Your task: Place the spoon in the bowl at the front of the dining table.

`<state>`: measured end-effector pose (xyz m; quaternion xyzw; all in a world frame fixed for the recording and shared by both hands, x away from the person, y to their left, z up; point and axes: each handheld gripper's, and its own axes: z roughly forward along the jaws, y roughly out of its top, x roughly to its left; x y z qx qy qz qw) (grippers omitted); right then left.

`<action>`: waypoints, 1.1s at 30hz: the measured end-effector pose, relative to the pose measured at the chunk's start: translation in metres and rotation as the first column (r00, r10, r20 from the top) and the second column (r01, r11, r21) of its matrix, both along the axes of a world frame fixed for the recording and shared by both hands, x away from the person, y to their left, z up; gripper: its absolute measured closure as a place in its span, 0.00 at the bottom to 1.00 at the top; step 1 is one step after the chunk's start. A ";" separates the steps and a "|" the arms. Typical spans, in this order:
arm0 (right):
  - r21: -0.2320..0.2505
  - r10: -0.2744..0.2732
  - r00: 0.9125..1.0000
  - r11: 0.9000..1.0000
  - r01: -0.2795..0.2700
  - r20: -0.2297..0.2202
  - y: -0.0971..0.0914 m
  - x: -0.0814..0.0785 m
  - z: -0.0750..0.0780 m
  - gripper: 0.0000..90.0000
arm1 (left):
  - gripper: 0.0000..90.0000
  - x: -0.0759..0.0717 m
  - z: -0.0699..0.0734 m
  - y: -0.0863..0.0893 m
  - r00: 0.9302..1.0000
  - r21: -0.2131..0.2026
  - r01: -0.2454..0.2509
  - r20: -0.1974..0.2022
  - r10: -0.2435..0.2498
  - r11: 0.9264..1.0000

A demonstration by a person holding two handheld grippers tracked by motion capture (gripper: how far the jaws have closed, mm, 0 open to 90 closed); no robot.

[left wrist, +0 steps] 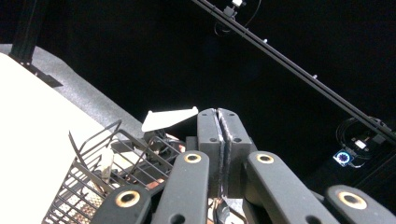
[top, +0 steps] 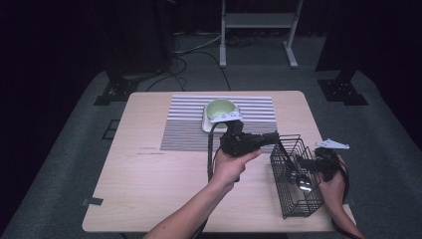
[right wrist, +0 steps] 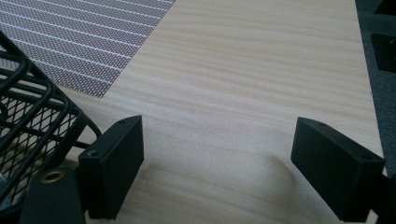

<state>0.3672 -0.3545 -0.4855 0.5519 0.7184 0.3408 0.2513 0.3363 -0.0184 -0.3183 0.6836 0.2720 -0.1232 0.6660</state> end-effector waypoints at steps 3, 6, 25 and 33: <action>-0.001 0.000 1.000 1.000 0.000 -0.001 0.000 0.000 0.000 0.18 | 0.99 0.000 0.003 0.003 1.000 -0.001 0.001 -0.001 -0.001 1.000; -0.002 -0.001 1.000 1.000 0.001 -0.001 0.000 0.000 0.000 0.18 | 0.99 0.000 0.005 0.005 1.000 -0.007 0.000 -0.006 0.000 1.000; -0.007 -0.002 1.000 1.000 0.002 -0.001 0.000 0.000 0.000 0.18 | 0.99 0.003 0.017 0.040 0.999 0.005 -0.047 -0.001 0.047 0.999; -0.008 -0.002 1.000 1.000 0.002 -0.001 0.001 0.000 0.000 0.18 | 0.99 0.009 0.010 0.065 0.995 0.007 -0.096 -0.020 0.096 0.995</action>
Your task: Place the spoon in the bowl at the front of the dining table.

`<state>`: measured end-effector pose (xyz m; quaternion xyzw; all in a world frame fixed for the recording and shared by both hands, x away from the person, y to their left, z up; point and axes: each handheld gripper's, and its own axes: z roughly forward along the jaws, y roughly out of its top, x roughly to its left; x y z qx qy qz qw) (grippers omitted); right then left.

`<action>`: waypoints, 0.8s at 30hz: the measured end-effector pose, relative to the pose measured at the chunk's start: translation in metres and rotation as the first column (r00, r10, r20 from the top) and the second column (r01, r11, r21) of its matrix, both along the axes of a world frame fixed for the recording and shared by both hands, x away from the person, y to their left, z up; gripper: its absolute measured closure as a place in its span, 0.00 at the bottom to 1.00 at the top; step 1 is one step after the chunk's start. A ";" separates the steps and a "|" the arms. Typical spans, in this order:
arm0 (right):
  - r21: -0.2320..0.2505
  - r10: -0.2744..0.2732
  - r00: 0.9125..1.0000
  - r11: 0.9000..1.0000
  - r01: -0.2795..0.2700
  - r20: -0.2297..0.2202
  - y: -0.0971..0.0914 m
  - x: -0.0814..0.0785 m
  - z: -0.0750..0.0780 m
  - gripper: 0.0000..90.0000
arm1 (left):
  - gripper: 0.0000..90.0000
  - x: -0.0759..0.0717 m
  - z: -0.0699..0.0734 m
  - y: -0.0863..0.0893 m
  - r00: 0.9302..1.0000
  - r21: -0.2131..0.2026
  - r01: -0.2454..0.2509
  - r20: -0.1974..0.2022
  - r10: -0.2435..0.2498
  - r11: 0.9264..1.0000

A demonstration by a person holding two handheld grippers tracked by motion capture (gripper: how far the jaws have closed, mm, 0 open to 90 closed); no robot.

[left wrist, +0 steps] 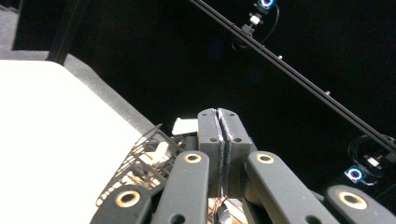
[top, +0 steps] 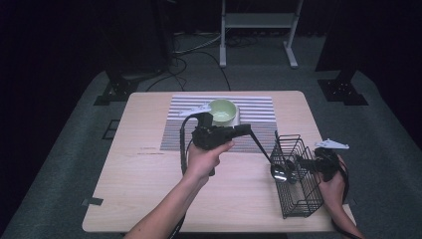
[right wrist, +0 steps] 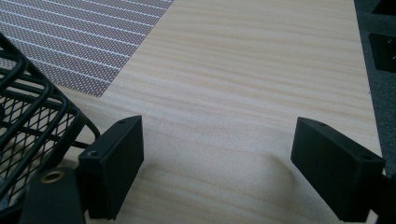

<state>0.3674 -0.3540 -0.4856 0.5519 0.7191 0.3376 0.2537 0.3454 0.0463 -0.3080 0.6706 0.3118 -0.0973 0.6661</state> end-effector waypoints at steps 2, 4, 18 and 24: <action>-0.001 0.000 1.000 1.000 0.000 -0.001 0.000 0.000 0.000 0.18 | 0.99 0.001 -0.002 0.005 1.000 0.003 -0.008 -0.003 0.008 1.000; -0.001 0.000 1.000 1.000 0.000 -0.001 0.000 0.000 0.000 0.18 | 0.99 0.002 -0.002 0.007 1.000 0.005 -0.013 -0.005 0.013 1.000; -0.002 0.000 1.000 1.000 0.000 0.001 0.000 0.000 0.000 0.18 | 0.99 0.015 -0.019 0.028 0.996 0.022 -0.077 -0.040 0.078 0.997; -0.001 -0.001 1.000 1.000 0.001 0.001 0.000 0.000 0.000 0.18 | 0.99 0.025 -0.026 0.041 0.991 0.013 -0.118 -0.058 0.119 0.993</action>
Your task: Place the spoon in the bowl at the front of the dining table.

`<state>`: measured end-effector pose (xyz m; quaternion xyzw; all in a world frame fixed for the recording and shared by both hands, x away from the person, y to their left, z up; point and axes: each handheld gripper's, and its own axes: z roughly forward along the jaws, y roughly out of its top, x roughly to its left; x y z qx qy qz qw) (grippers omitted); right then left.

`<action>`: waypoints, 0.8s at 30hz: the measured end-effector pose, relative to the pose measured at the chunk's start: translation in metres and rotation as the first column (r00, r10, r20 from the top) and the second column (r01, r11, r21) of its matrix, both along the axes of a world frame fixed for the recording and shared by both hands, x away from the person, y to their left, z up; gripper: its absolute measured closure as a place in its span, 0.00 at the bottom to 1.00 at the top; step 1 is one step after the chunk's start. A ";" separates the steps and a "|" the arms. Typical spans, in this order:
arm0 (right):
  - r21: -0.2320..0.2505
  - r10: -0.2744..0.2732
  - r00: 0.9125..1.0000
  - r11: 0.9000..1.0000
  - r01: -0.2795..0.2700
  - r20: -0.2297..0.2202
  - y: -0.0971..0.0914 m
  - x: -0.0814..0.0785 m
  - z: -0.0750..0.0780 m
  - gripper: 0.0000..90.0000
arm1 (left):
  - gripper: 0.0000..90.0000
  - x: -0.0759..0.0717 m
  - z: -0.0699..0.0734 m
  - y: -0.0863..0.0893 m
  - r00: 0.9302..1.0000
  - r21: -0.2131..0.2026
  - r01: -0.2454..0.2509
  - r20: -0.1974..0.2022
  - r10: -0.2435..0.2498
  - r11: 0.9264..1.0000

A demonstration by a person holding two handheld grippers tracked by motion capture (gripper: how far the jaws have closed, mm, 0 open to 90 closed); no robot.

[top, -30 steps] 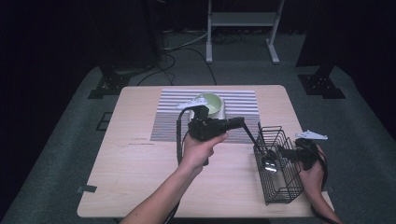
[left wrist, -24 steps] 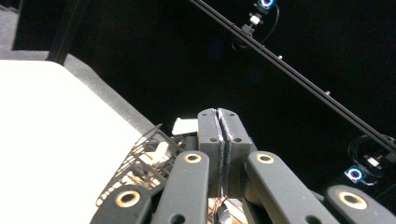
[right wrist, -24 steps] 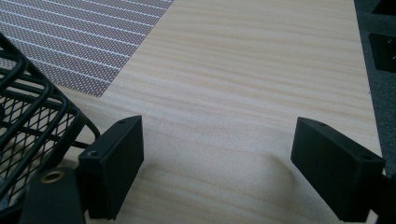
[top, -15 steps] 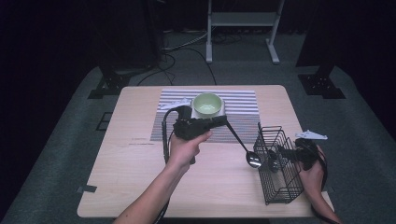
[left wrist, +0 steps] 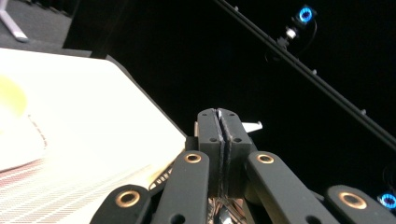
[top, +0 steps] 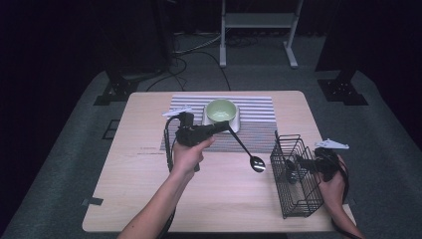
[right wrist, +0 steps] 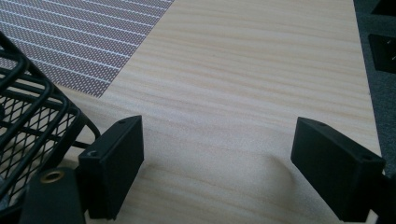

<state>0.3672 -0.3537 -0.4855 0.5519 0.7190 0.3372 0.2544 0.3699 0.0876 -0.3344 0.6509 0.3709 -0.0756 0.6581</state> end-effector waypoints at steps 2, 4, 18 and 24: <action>-0.001 0.000 1.000 1.000 0.000 0.000 0.000 0.000 0.000 0.18 | 0.99 0.003 -0.002 0.004 1.000 -0.007 -0.018 -0.005 0.018 1.000; 0.000 0.000 1.000 1.000 0.000 0.001 0.000 0.000 0.000 0.18 | 0.99 0.009 -0.005 0.009 0.999 -0.007 -0.035 -0.014 0.035 0.999; 0.010 0.003 1.000 1.000 -0.003 0.002 -0.001 0.000 0.000 0.18 | 0.99 0.032 -0.020 0.027 0.992 0.014 -0.113 -0.046 0.114 0.993; 0.013 0.002 1.000 1.000 -0.002 0.002 -0.001 0.000 0.000 0.18 | 0.99 0.040 -0.022 0.034 0.990 0.013 -0.135 -0.049 0.135 0.991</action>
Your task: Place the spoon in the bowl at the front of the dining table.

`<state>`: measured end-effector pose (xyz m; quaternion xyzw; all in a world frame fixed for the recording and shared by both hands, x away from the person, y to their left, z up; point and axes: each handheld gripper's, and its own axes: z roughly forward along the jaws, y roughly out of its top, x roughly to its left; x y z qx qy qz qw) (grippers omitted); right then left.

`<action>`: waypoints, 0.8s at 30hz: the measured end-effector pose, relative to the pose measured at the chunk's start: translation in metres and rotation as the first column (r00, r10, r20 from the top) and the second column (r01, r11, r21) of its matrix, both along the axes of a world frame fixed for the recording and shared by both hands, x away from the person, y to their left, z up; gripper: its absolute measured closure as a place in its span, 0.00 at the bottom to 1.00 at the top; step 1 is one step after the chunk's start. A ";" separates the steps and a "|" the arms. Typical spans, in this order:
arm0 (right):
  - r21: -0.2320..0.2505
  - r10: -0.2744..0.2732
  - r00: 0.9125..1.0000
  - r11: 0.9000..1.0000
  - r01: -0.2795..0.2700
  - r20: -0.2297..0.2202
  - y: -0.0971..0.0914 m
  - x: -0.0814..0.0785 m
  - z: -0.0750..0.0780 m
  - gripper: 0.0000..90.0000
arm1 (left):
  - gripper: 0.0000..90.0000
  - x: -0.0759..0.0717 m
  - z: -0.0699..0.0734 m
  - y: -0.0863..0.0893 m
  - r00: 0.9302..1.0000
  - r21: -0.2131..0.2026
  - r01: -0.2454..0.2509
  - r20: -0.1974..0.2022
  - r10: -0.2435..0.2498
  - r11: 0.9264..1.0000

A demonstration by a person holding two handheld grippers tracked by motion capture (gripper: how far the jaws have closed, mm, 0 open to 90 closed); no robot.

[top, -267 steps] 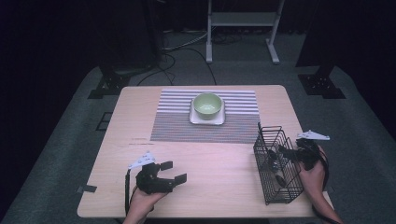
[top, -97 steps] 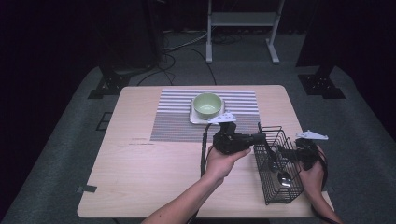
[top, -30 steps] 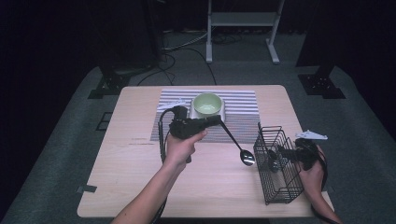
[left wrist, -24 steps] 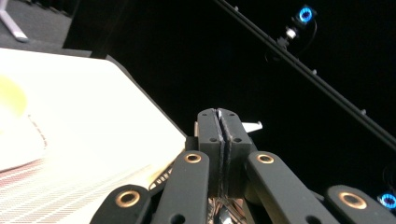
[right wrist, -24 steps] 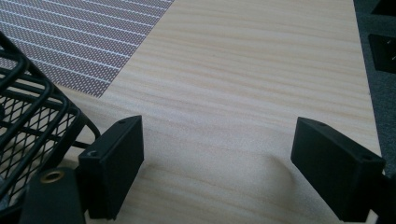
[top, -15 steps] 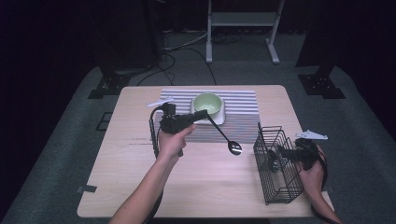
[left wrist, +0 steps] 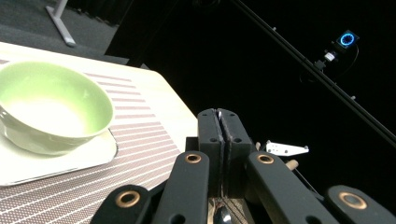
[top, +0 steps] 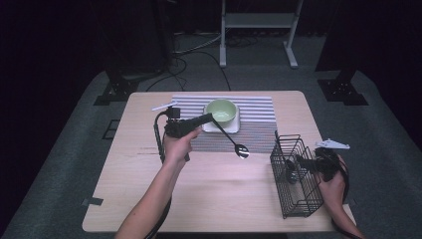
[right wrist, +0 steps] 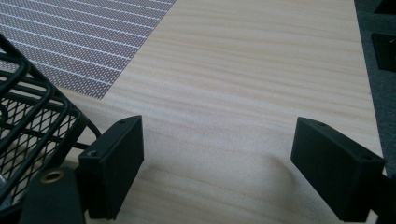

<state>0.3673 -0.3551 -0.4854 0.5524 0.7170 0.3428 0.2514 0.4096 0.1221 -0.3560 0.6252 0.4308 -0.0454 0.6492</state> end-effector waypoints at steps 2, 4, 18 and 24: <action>-0.001 0.000 1.000 1.000 0.000 0.000 0.000 0.000 0.000 0.18 | 0.99 0.002 0.000 0.001 1.000 0.006 -0.004 0.000 0.004 1.000; 0.000 0.000 1.000 1.000 0.000 0.000 0.000 0.000 0.000 0.18 | 0.99 0.004 -0.001 0.002 1.000 0.010 -0.006 -0.001 0.006 1.000; 0.007 -0.005 1.000 1.000 0.005 -0.001 0.000 0.000 0.000 0.18 | 0.99 0.021 0.002 0.007 0.999 0.007 -0.035 -0.006 0.035 0.999; 0.010 -0.005 1.000 1.000 0.005 -0.003 -0.001 0.000 0.000 0.18 | 0.99 0.029 0.005 0.009 0.999 0.003 -0.054 -0.003 0.054 0.999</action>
